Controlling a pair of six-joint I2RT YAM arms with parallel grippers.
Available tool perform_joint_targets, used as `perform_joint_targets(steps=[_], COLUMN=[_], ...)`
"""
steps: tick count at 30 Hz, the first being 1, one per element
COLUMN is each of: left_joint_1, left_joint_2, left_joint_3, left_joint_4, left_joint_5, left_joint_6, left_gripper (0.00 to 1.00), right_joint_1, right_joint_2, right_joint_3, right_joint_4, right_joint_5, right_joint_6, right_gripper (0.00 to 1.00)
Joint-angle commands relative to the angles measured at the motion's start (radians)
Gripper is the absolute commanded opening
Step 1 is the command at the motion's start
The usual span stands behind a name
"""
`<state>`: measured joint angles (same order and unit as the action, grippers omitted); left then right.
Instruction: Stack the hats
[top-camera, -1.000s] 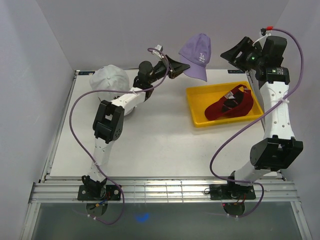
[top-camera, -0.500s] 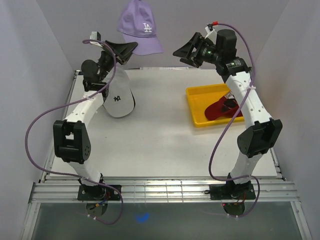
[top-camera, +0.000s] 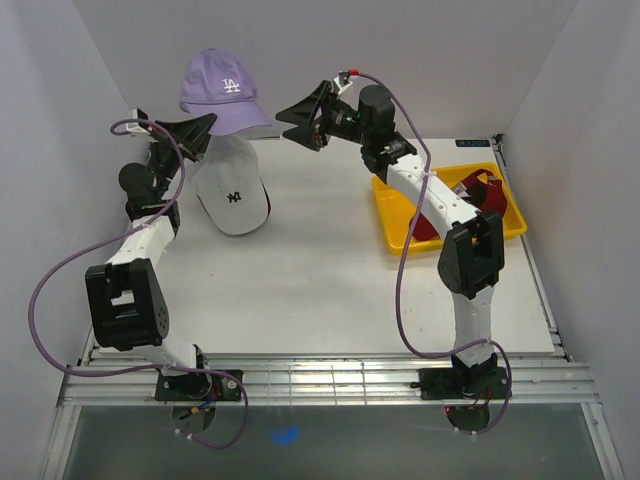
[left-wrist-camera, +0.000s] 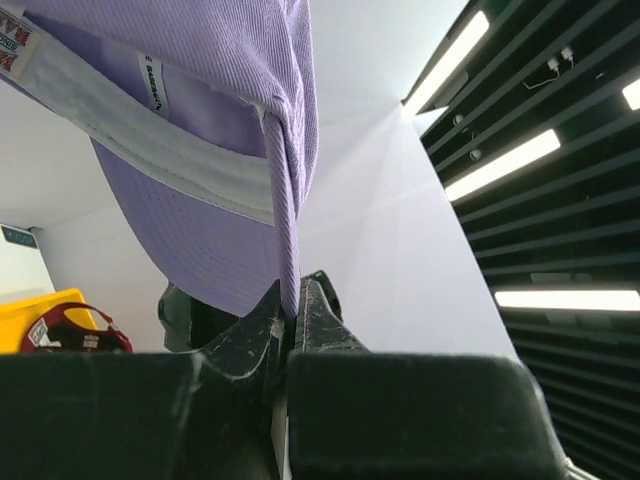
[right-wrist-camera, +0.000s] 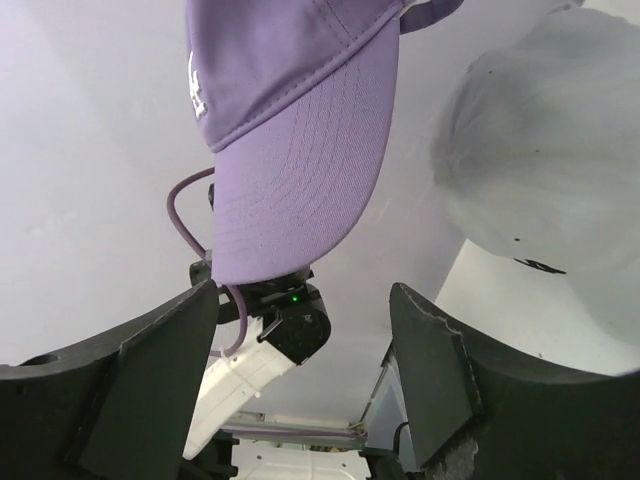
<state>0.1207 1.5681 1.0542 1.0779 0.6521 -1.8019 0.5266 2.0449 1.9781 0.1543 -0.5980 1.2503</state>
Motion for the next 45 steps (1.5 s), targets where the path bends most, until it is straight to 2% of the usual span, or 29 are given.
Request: perform_joint_targets(steps=[1,12,22,24,25,28,33,40,45], left_joint_1=[0.031,0.057,0.079,0.086,0.089,0.102,0.126,0.157,0.163], left_joint_2=[-0.091,-0.088,-0.059,-0.063,-0.063,-0.069,-0.074,-0.054,-0.028], left_joint_3=[-0.013,-0.062,-0.089,-0.108,-0.115,-0.143,-0.141,-0.164,-0.198], left_joint_4=[0.131,0.212,0.313,0.312,0.315,0.329,0.317,0.336,0.352], left_joint_5=[0.032,0.075,0.141,0.156,0.158,0.175,0.231,0.271,0.296], left_joint_6=[-0.06,-0.097,-0.139,-0.137,-0.137,-0.137,-0.109,-0.105,-0.093], left_gripper=[0.0,0.0,0.0,0.0,0.0,0.0,0.0,0.0,0.0], right_joint_1=[0.012,0.062,0.096,0.096,0.098,0.099,0.099,0.115,0.122], right_joint_2=[-0.045,0.073,0.178,0.189,0.19,0.192,0.205,0.343,0.359], right_joint_3=[-0.059,0.027,0.142,0.156,0.153,0.143,0.139,0.271,0.24], right_joint_4=[0.249,0.338,0.331,0.332,0.337,0.334,0.332,0.343,0.353], right_joint_5=[0.036,0.055,0.037,0.026,0.02,0.006,-0.026,-0.104,-0.114], right_joint_6=[0.13,0.276,0.328,0.334,0.334,0.325,0.307,0.317,0.273], right_gripper=[0.75,0.76,0.75,0.65,0.5,0.35,0.29,0.27,0.26])
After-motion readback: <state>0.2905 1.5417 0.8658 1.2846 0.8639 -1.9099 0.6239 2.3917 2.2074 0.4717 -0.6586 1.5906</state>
